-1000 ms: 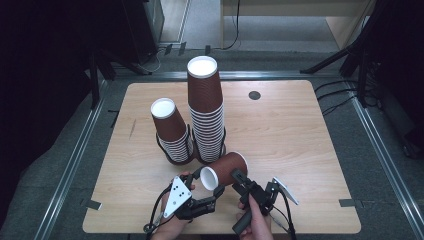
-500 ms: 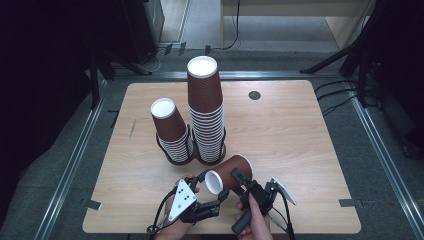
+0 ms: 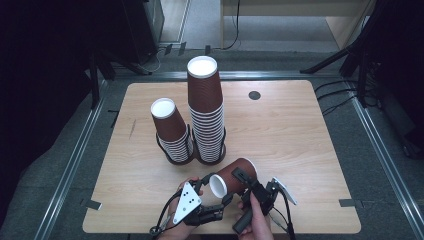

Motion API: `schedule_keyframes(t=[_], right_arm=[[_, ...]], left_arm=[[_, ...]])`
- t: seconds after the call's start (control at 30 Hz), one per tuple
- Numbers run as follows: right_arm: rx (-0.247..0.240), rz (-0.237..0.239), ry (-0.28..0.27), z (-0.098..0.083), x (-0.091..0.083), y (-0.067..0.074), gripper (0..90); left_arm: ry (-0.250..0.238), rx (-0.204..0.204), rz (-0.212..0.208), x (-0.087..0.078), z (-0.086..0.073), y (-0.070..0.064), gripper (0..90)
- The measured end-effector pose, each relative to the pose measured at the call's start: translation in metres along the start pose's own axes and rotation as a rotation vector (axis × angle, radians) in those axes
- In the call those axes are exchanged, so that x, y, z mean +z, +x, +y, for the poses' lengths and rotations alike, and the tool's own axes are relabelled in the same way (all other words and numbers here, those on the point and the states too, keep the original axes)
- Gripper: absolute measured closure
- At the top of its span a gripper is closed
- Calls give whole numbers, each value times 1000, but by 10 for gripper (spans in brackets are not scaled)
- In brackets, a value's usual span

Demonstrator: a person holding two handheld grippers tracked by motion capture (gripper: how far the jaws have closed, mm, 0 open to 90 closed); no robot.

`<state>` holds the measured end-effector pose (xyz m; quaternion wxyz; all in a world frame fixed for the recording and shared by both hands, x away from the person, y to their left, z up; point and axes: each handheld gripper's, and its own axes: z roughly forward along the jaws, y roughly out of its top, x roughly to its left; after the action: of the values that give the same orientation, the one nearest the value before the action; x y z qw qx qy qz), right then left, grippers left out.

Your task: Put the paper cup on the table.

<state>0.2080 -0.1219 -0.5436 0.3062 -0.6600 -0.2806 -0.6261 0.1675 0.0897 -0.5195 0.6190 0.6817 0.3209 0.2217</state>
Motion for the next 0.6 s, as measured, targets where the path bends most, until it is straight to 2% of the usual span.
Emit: schedule_keyframes(t=[0.2, 0.37, 0.43, 0.6], right_arm=[[2, 2, -15, 1, -1, -2, 0], [31, 26, -12, 3, -1, -4, 2], [35, 25, -5, 2, 0, -4, 63], [25, 27, -15, 2, -1, -4, 78]], left_arm=[[6, 2, -5, 1, -1, -1, 241], [3, 4, -11, 0, -1, -2, 241], [5, 0, -11, 0, -1, -2, 241], [5, -2, -19, 0, -1, -1, 244]])
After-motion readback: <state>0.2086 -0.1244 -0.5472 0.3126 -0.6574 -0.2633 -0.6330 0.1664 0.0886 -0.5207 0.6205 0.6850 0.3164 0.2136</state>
